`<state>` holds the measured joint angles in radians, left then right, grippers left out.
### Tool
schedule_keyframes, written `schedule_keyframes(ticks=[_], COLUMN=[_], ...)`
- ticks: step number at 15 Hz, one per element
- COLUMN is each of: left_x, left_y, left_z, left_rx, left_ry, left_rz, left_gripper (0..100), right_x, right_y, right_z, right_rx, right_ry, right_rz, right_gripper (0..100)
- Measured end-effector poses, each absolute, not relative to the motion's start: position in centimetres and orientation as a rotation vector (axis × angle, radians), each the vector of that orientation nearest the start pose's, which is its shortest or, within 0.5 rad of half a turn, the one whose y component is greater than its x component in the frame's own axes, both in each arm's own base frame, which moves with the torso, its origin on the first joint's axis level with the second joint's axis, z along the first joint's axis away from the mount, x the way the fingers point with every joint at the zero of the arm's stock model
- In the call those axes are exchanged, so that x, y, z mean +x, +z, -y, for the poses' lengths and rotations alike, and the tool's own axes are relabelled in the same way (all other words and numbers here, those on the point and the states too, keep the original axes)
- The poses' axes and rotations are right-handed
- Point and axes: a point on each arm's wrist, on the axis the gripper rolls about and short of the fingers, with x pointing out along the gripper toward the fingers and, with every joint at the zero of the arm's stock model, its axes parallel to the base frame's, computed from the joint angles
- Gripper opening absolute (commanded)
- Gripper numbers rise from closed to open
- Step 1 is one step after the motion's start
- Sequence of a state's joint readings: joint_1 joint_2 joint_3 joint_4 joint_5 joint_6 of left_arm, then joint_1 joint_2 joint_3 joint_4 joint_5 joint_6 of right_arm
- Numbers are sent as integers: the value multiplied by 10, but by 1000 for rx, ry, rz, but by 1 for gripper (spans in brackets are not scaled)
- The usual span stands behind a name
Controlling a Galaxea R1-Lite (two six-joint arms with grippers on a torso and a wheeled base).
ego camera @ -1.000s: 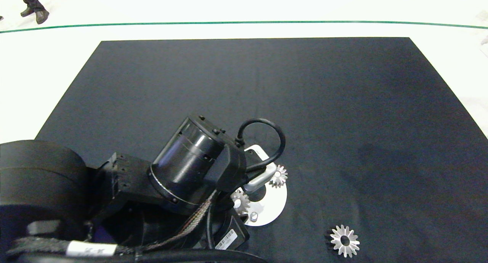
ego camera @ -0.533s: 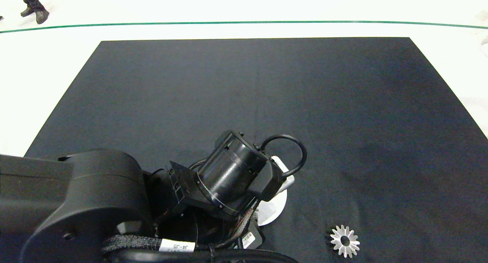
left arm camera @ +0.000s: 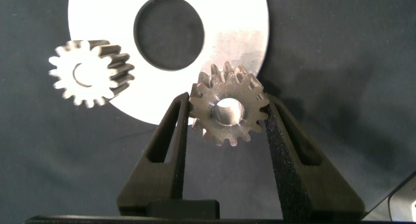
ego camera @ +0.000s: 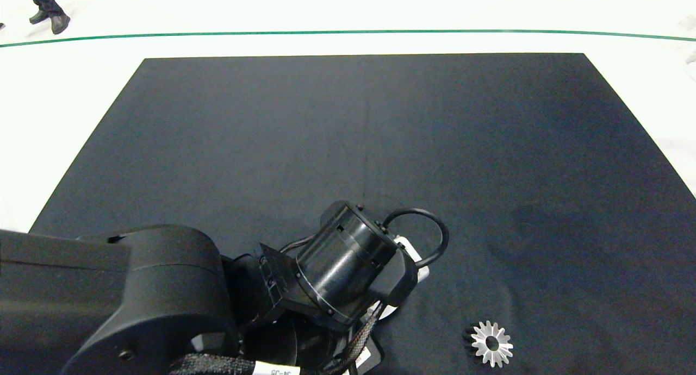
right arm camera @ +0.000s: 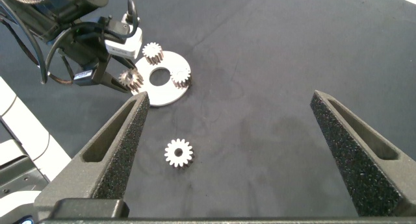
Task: Remove an incorrectly installed larger gear and replace it with the correct smaller gear
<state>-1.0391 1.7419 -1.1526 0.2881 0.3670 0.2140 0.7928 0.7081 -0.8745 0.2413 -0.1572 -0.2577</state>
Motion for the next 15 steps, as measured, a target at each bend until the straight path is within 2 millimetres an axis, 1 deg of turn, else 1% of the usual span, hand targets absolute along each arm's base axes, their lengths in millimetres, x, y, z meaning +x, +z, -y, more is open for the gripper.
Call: schedule_keyframes(ticks=[8, 9, 12, 15], left_x=[165, 166, 166, 166], left_y=[180, 179, 177, 181], left_z=[273, 273, 273, 271], left_rx=[780, 781, 770, 754], left_ry=[-717, -715, -708, -703], left_rz=[-616, -618, -627, -622], left_gripper=[37, 100, 100, 100], right_x=[26, 26, 25, 25], right_y=[291, 291, 291, 291], right_z=[-21, -21, -21, -20], right_rx=[-282, -281, -281, -280], right_ry=[640, 640, 640, 639], right_rz=[18, 18, 20, 21], right_gripper=[100, 100, 100, 100])
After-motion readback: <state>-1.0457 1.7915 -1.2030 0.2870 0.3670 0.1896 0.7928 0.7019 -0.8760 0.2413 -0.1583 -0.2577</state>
